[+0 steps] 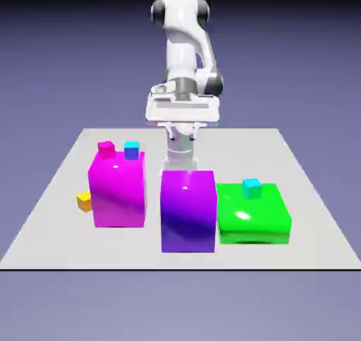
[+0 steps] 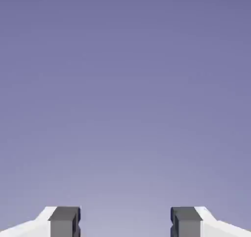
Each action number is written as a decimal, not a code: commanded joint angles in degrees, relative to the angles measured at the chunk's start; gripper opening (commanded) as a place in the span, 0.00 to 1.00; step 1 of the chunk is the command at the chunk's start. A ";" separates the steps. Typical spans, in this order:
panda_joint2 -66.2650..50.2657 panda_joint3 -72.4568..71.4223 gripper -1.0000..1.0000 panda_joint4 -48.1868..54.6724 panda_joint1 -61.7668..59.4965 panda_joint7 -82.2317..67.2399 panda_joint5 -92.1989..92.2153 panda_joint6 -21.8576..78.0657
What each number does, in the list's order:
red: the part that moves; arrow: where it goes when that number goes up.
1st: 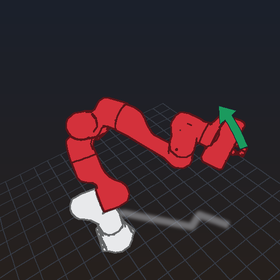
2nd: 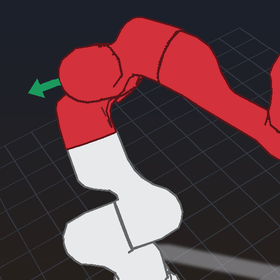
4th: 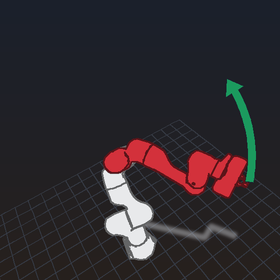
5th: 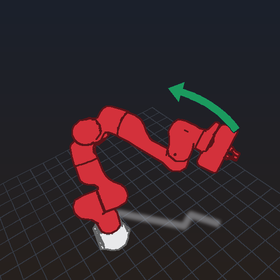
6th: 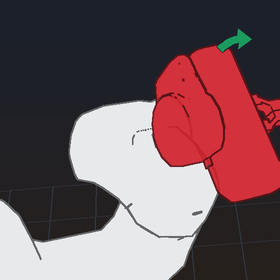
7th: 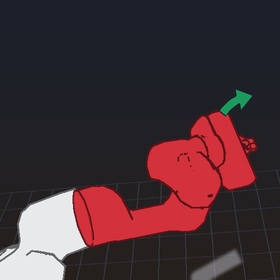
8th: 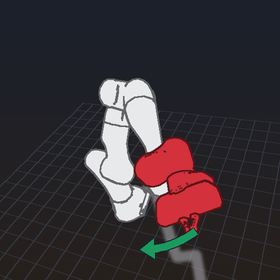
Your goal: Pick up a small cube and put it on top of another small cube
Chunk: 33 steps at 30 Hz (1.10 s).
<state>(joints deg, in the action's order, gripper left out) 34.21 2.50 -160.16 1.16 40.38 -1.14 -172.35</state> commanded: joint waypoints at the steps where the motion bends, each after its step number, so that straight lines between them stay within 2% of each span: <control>1: 1.29 2.08 0.50 0.70 0.39 -1.72 -0.95 1.37; 33: 42.56 68.53 0.50 22.91 12.83 -56.81 -31.29 45.31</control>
<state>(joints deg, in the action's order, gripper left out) 76.77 71.03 -137.26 13.98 -16.43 -32.44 -127.04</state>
